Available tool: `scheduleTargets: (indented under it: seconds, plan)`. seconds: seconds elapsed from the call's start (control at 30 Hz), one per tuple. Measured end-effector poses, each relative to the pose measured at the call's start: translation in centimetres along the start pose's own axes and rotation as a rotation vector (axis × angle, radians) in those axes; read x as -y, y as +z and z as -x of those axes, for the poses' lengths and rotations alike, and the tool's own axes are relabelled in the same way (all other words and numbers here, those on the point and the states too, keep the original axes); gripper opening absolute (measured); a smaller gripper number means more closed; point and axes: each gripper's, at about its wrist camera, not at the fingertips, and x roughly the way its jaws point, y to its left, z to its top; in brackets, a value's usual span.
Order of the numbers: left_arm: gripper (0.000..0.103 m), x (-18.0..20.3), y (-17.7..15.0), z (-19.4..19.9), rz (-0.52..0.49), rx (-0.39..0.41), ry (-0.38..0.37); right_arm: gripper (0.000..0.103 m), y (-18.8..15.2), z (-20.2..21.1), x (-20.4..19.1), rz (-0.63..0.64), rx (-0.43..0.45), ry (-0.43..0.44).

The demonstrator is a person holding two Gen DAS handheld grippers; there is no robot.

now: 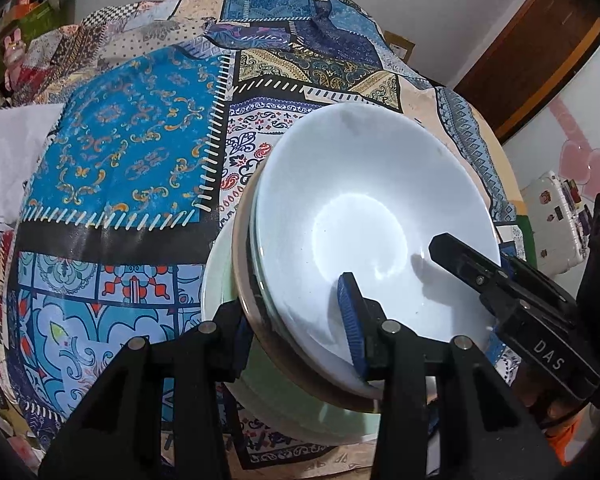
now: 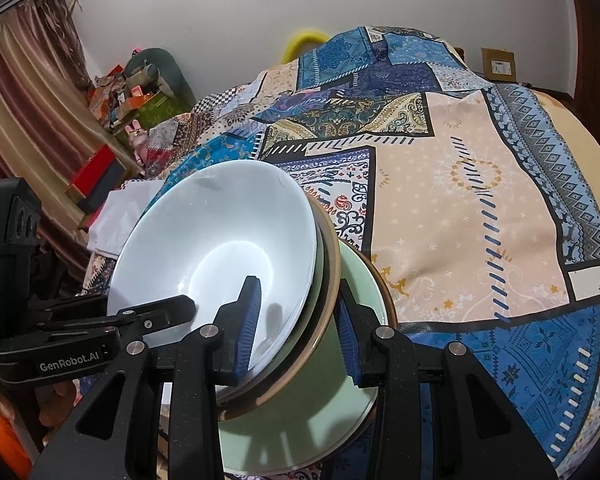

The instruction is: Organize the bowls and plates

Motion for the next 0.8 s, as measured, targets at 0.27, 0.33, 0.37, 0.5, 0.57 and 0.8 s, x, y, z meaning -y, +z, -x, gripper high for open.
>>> scheduleTargets:
  seconds: [0.27, 0.33, 0.37, 0.5, 0.57, 0.8]
  plan:
    - [0.04, 0.1, 0.5, 4.6, -0.011, 0.151, 0.049, 0.036, 0.3, 1.6, 0.0, -0.006, 0.026, 0.005]
    - [0.04, 0.4, 0.6, 6.1, -0.016, 0.186, 0.052, 0.036, 0.5, 3.1, -0.3, 0.002, 0.058, 0.007]
    - [0.04, 0.7, 0.7, 7.0, -0.024, 0.21, 0.053, 0.036, 0.6, 3.8, -0.5, 0.008, 0.076, 0.016]
    - [0.044, 2.5, 0.5, 10.9, -0.065, 0.315, 0.05, 0.036, 1.2, 7.4, -2.2, 0.069, 0.174, 0.001]
    - [0.048, 3.4, 0.3, 12.8, -0.083, 0.37, 0.05, 0.038, 1.4, 9.5, -3.3, 0.107, 0.233, -0.002]
    - [0.063, 5.9, -1.7, 19.3, -0.154, 0.57, 0.079, 0.053, 1.5, 15.7, -6.0, 0.185, 0.412, -0.012]
